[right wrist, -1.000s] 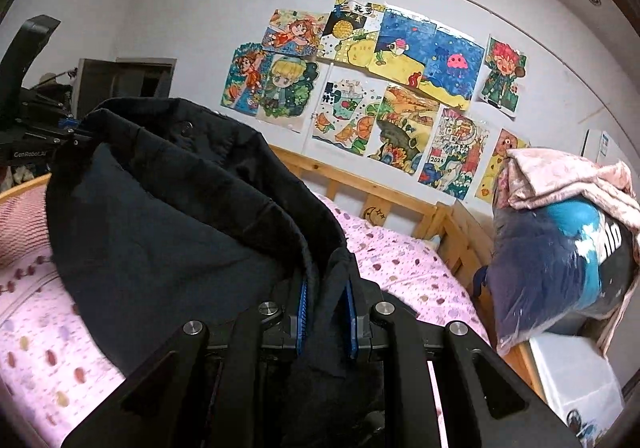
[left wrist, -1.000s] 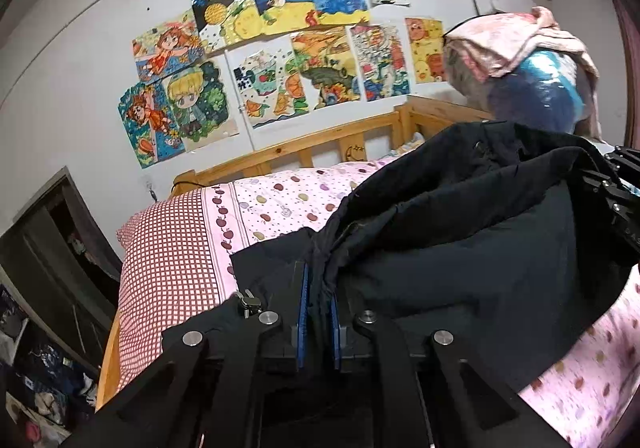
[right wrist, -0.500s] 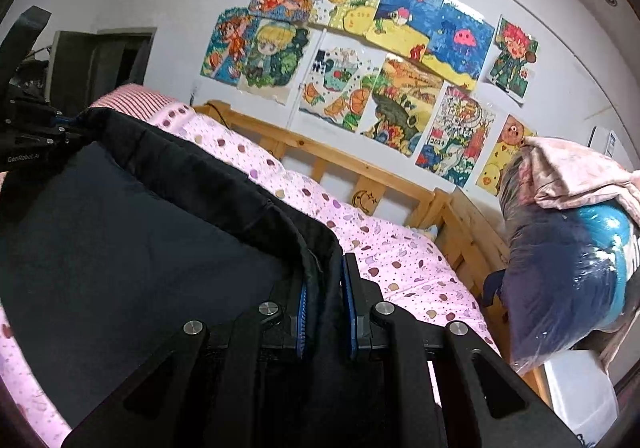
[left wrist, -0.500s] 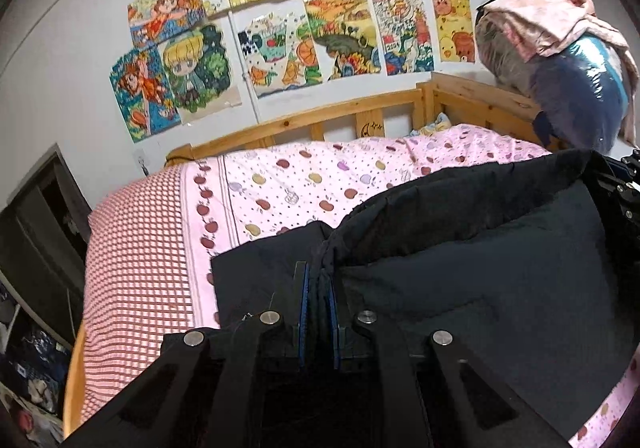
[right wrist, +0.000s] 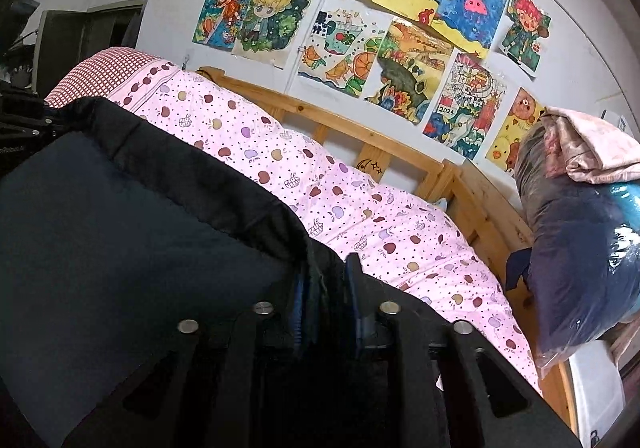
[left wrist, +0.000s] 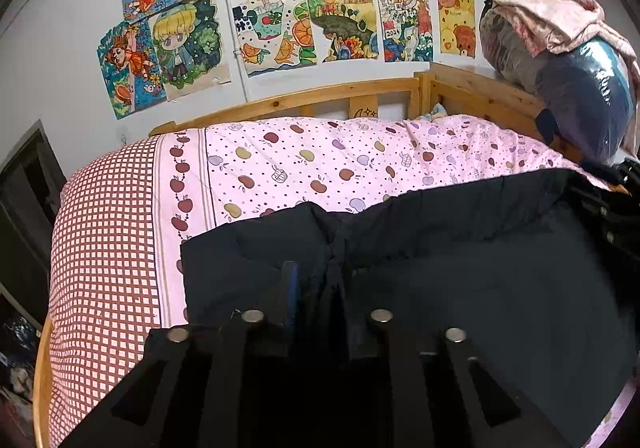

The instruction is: Fold large clothes

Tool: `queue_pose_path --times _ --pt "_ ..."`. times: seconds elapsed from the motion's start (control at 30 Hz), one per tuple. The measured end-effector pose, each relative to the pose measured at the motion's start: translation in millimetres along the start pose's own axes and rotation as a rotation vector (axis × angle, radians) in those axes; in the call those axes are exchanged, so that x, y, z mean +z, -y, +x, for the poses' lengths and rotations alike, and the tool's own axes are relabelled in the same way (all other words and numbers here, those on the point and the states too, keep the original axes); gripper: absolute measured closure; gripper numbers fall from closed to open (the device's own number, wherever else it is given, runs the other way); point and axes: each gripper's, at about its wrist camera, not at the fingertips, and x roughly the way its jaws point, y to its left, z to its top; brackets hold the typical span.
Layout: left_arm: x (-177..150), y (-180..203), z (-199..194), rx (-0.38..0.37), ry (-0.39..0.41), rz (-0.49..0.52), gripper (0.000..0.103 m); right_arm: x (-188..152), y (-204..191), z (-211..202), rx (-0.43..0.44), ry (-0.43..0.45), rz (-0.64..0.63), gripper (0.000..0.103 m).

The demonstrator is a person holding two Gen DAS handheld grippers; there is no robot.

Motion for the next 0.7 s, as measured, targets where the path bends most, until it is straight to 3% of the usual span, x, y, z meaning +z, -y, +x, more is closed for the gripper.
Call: queue_pose_path --times 0.03,0.07,0.1,0.13,0.27,0.33,0.43,0.53,0.7 --pt "0 -1 -4 -0.004 0.016 -0.005 0.058 0 2 -2 -0.005 0.009 0.007 0.056" --pt "-1 -3 -9 -0.002 0.036 -0.011 0.027 0 4 -6 -0.01 0.024 0.018 0.047" --pt "-2 -5 -17 0.017 0.071 -0.022 0.014 0 6 -10 -0.014 0.04 0.03 0.037" --pt "-4 -7 -26 0.031 0.112 -0.039 0.005 0 10 -17 -0.016 0.065 0.047 0.035" --pt "-13 -13 -52 -0.022 0.167 -0.066 0.005 -4 23 -40 0.009 0.091 0.082 0.033" --pt "-23 -10 -66 -0.05 0.196 -0.053 0.005 -10 27 -53 0.036 0.096 0.096 0.022" --pt "-43 1 -80 -0.098 0.217 -0.004 0.005 -21 30 -72 0.091 0.104 0.117 0.016" --pt "-58 14 -79 -0.147 0.175 0.048 0.004 -39 28 -86 0.185 0.08 0.156 0.015" --pt "-67 31 -58 -0.117 0.094 0.086 0.004 -68 13 -78 0.279 -0.001 0.166 0.015"
